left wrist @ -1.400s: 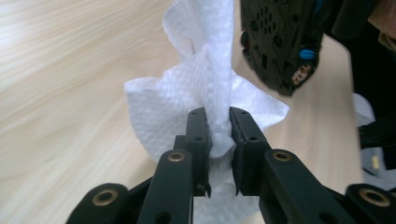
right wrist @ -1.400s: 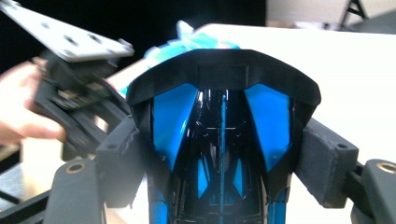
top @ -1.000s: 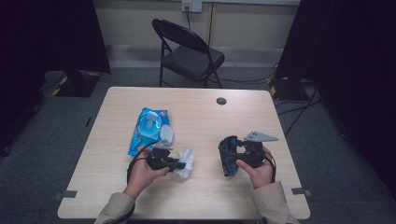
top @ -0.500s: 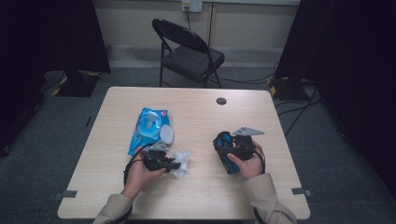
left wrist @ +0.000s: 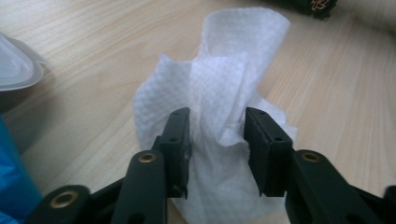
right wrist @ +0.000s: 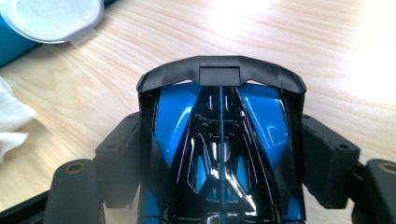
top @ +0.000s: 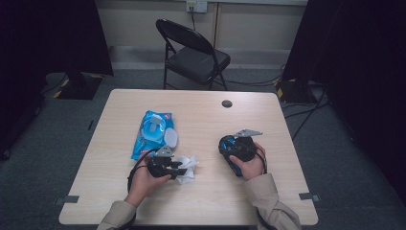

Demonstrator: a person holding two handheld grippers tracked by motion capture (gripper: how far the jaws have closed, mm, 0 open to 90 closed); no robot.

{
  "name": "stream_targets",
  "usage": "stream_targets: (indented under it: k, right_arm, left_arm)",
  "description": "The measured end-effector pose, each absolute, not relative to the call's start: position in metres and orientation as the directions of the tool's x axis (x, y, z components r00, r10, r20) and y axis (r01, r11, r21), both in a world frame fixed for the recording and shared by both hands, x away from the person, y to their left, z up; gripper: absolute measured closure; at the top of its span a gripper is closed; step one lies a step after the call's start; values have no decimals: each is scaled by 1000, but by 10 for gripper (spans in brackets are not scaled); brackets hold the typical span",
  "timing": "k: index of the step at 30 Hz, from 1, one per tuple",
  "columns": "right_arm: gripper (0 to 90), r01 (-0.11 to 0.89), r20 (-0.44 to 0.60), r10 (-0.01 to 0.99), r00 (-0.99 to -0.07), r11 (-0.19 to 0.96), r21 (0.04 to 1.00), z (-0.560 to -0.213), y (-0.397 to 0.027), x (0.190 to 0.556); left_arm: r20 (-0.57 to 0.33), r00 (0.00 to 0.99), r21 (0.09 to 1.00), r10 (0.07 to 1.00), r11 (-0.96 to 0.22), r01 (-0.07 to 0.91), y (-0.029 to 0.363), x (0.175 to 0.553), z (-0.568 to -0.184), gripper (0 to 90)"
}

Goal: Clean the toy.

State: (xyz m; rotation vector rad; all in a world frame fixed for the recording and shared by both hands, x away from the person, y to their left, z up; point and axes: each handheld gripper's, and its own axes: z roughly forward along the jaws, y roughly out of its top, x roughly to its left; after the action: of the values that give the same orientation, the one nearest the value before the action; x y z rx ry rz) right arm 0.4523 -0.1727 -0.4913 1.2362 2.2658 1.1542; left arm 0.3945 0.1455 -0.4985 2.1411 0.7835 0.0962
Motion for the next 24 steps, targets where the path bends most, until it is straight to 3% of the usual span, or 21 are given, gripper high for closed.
stream_targets:
  k: [4, 11, 24]
  right_arm:
    - [252, 554, 84, 808, -584, 321, 768, -494, -173, 453]
    - [233, 585, 112, 803, -585, 323, 744, -499, -173, 455]
    - [230, 544, 97, 789, -607, 324, 774, -484, -179, 447]
  left_arm:
    - [-182, 806, 737, 563, -465, 491, 145, 395, -497, 561]
    - [-175, 804, 751, 568, -452, 482, 143, 394, -497, 384]
    - [-155, 824, 758, 545, -469, 453, 141, 390, -488, 291]
